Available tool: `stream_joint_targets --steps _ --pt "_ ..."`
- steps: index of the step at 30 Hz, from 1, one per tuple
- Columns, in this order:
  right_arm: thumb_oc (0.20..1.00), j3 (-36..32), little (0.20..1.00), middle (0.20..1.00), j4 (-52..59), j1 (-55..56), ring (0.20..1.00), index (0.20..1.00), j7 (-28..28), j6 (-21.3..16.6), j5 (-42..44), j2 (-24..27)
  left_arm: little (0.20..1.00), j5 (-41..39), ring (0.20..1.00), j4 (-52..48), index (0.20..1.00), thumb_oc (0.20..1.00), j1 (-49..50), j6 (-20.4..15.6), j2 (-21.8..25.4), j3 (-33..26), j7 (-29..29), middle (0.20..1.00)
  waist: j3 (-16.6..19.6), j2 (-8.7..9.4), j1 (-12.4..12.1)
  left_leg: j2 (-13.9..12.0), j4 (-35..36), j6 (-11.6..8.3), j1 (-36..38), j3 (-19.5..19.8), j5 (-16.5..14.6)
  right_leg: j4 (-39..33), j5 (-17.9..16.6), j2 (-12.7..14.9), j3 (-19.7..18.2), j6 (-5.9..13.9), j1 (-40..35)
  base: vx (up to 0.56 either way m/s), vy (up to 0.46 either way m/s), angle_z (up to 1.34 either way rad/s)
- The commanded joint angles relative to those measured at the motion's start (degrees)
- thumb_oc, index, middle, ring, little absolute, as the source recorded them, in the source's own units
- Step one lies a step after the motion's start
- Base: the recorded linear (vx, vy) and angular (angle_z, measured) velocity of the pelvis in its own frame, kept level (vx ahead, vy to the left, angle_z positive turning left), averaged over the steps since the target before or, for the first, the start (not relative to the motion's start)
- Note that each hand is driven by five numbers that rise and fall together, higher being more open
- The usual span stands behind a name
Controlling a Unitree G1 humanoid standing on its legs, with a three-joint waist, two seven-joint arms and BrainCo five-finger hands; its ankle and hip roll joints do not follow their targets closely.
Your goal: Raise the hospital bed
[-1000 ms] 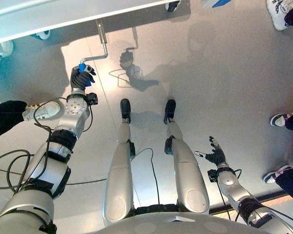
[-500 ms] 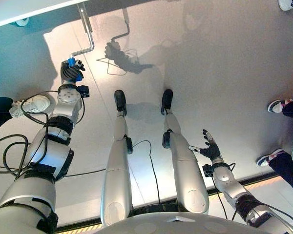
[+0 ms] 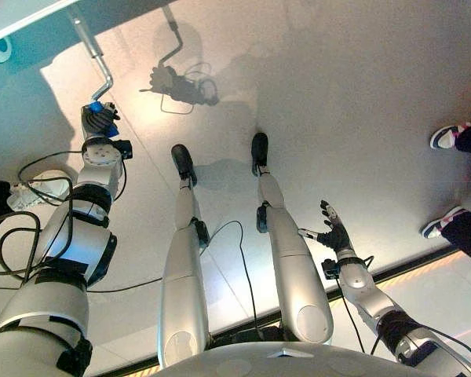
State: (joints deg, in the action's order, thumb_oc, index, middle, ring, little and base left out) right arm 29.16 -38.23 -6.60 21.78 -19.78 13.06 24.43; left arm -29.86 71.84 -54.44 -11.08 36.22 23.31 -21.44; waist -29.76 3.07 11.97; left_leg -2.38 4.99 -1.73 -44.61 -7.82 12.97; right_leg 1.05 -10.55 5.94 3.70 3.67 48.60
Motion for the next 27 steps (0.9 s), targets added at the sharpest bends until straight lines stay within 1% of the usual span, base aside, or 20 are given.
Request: stream_joint_targets --steps 1,2,5,6,7,8,10,11,14,18,19,20,21,22,23,27 --pt "1.0 1.9 1.0 1.0 1.6 2.0 1.0 1.0 0.7 -0.9 -0.4 2.7 0.2 5.8 0.2 0.0 0.2 0.2 -3.9 -1.7 0.0 -1.4 0.4 0.2 0.0 3.18 0.0 -0.5 -1.7 -1.14 4.2 -2.5 -3.0 4.9 0.4 0.2 -2.9 4.34 0.8 -0.01 -0.03 -0.15" --pt "1.0 1.9 1.0 1.0 1.6 2.0 1.0 1.0 0.7 -0.9 -0.4 2.7 0.2 5.8 0.2 0.0 0.2 0.2 -3.9 -1.7 0.0 -1.4 0.4 0.2 0.0 3.21 0.0 -0.5 -1.6 -1.14 4.2 -2.6 -3.0 4.9 0.4 0.2 -2.9 4.34 0.8 -0.01 -0.041 -0.21" --pt "1.0 2.0 1.0 1.0 2.3 2.4 1.0 1.0 0.6 -1.1 -0.5 3.3 0.2 7.0 0.2 0.1 0.2 0.2 -5.0 -1.4 -0.3 -0.9 -0.4 0.2 0.0 3.38 1.2 -1.6 -1.4 -1.66 4.8 -4.1 -2.8 5.4 0.4 -1.0 -4.1 4.2 1.8 -0.01 -0.028 -0.19" --pt "1.0 2.0 1.0 1.0 2.3 2.4 1.0 1.0 0.6 -1.1 -0.5 3.3 0.2 7.0 0.2 0.1 0.2 0.2 -5.0 -1.4 -0.3 -1.0 -0.4 0.2 0.0 3.42 1.1 -1.6 -1.4 -1.66 4.8 -4.1 -2.8 5.4 0.4 -1.0 -4.2 4.2 1.8 -0.02 -0.035 -0.19" --pt "1.0 2.2 1.0 1.0 2.6 2.4 1.0 1.0 0.6 -1.1 -0.5 3.4 0.2 6.9 0.2 -0.2 0.2 0.2 -5.9 -1.6 -0.6 -0.9 -0.5 0.2 0.0 3.32 1.7 -2.0 -1.2 -1.99 5.0 -5.2 -2.6 5.7 0.2 -1.7 -4.7 4.14 2.5 -0.01 -0.019 -0.17" --pt "1.0 2.2 1.0 1.0 2.6 2.4 1.0 1.0 0.6 -1.1 -0.5 3.4 0.2 6.9 0.2 -0.2 0.2 0.2 -5.9 -1.6 -0.6 -0.9 -0.5 0.2 0.0 3.35 1.7 -2.0 -1.2 -1.99 5.0 -5.2 -2.6 5.7 0.2 -1.7 -4.8 4.14 2.5 -0.02 -0.046 -0.2" --pt "1.0 2.2 1.0 1.0 2.9 2.5 1.0 1.0 0.9 -1.4 -0.5 3.4 0.2 6.9 0.2 -0.4 0.2 0.2 -6.8 -1.8 -1.0 -0.6 -0.5 0.2 0.0 3.38 2.4 -2.7 -1.3 -2.24 5.6 -6.4 -2.8 6.0 0.3 -2.8 -5.8 4.11 3.1 -0.01 -0.023 -0.23" --pt "1.0 2.2 1.0 1.0 2.9 2.5 1.0 1.0 0.9 -1.4 -0.5 3.4 0.2 6.9 0.2 -0.4 0.2 0.2 -6.8 -1.8 -1.0 -0.6 -0.5 0.2 0.0 3.38 2.4 -2.7 -1.3 -2.24 5.6 -6.4 -2.8 6.0 0.3 -2.8 -5.8 4.11 3.1 0.01 -0.016 -0.2" --pt "1.0 1.9 1.0 1.0 2.6 2.9 1.0 1.0 0.9 -1.5 -0.6 3.8 0.2 6.7 0.2 -0.9 0.2 0.2 -7.0 -1.9 -1.7 -0.5 -0.5 0.2 0.0 2.91 3.4 -3.3 -1.6 -2.64 6.1 -8.2 -2.9 6.3 0.3 -3.6 -7.0 4.16 3.8 0.0 -0.05 -0.15" --pt "1.0 1.4 1.0 1.0 2.4 3.6 1.0 1.0 0.8 -1.5 -0.6 4.1 0.2 6.2 0.2 -1.4 0.2 0.2 -7.1 -2.2 -2.7 -0.5 -0.3 0.2 0.0 2.56 4.1 -3.5 -1.5 -2.89 6.7 -9.2 -2.9 5.9 0.1 -3.9 -7.8 4.33 3.7 0.02 -0.011 -0.26" --pt "1.0 1.5 1.0 1.0 2.3 3.9 1.0 1.0 0.8 -1.6 -0.6 4.2 0.2 6.2 0.2 -1.6 0.2 0.2 -7.4 -2.3 -3.5 -0.2 -0.1 0.2 0.0 2.12 4.3 -3.6 -1.2 -3.35 8.2 -8.8 -4.6 5.7 1.8 -4.2 -8.2 4.82 2.4 0.0 -0.061 -0.33" --pt "1.0 1.4 1.0 1.0 2.4 4.0 1.0 1.0 0.8 -1.7 -0.6 4.4 0.2 6.0 0.2 -1.8 0.2 0.2 -7.9 -2.6 -3.9 0.0 -0.1 0.2 0.0 2.34 4.8 -3.6 -1.7 -3.1 6.9 -10.0 -3.0 5.6 -0.1 -4.3 -8.3 4.35 3.8 0.08 -0.025 -0.3" --pt "1.0 1.5 1.0 1.0 2.4 4.4 1.0 1.0 0.8 -1.7 -0.7 4.5 0.2 6.0 0.2 -1.8 0.2 0.2 -8.1 -2.6 -4.1 0.1 0.0 0.2 0.0 1.96 4.7 -3.7 -1.3 -3.47 8.3 -9.2 -4.7 5.6 1.7 -4.5 -8.4 4.74 2.6 -0.07 -0.087 -0.17" --pt "1.0 1.4 1.0 1.0 2.5 4.3 1.0 1.0 0.8 -1.7 -0.7 4.6 0.2 6.0 0.2 -1.8 0.2 0.2 -8.2 -2.6 -4.1 0.0 -0.1 0.2 0.0 2.25 4.9 -3.7 -1.7 -3.15 7.0 -10.1 -3.1 5.6 -0.1 -4.4 -8.4 4.29 3.8 0.08 0.023 -0.07" --pt "1.0 1.4 1.0 1.0 2.5 4.8 1.0 1.0 0.7 -1.8 -0.7 4.7 0.2 5.9 0.2 -2.0 0.2 0.2 -8.5 -2.6 -4.7 0.4 -0.1 0.2 0.0 1.74 5.0 -3.8 -1.6 -3.49 8.4 -9.4 -5.0 5.6 1.7 -4.7 -8.7 4.84 2.6 0.0 -0.013 -0.03" --pt "1.0 1.4 1.0 1.0 2.5 5.3 1.0 1.0 0.5 -2.1 -0.4 4.6 0.2 5.3 0.2 -2.5 0.2 0.2 -9.1 -3.0 -5.2 0.6 0.1 0.2 0.0 1.33 5.3 -3.9 -2.1 -3.62 8.4 -10.1 -5.1 5.9 1.6 -5.2 -9.2 4.74 3.0 0.03 -0.017 -0.04"
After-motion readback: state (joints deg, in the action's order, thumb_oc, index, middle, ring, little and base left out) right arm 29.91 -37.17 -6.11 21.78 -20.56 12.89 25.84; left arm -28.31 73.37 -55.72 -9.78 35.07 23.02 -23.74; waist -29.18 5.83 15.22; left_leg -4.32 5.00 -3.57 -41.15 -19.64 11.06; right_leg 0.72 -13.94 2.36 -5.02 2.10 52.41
